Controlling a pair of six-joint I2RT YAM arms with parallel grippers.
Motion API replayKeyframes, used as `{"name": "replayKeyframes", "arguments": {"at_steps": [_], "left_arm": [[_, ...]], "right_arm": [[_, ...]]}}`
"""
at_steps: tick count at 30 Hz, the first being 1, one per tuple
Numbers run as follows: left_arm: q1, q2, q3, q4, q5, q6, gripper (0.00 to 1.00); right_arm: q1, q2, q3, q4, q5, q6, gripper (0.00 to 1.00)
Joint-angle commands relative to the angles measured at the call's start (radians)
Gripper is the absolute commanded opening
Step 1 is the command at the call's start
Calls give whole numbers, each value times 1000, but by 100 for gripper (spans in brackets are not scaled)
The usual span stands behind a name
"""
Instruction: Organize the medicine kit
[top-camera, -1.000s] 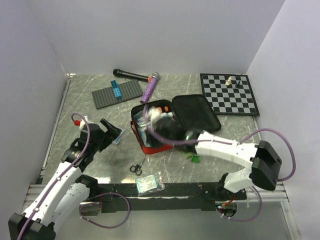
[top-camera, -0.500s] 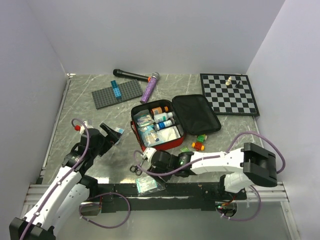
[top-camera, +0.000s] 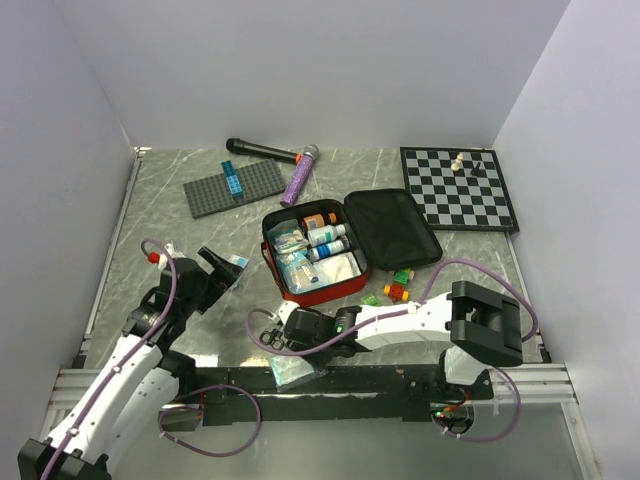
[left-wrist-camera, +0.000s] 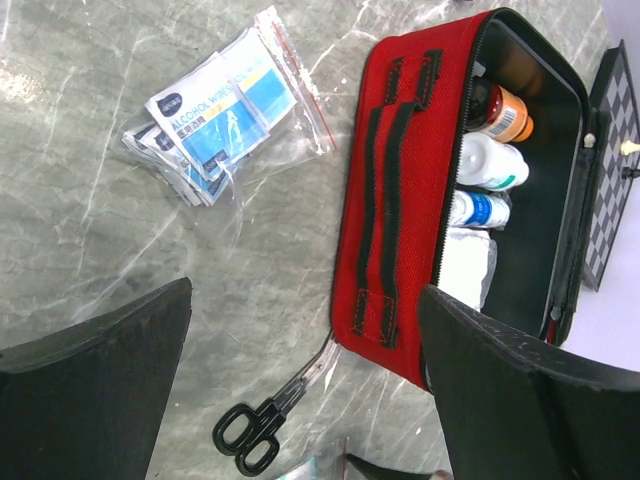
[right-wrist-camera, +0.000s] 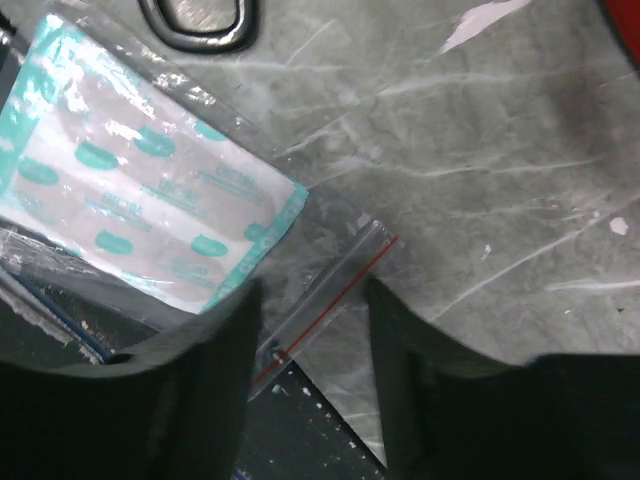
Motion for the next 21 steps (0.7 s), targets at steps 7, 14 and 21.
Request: {"name": "replayKeyframes", "arguments": {"at_steps": [7, 14, 21], "left_arm": [[4, 49, 13, 0, -57, -55, 99], [4, 129, 22, -17, -125, -87, 99], [6, 164, 68, -3, -192, -90, 99]], "right_arm": [[-7, 9, -33, -62, 141, 129, 18], [-27, -75, -73, -102, 217, 211, 11], [-26, -269, -2, -65, 226, 137, 57]]}}
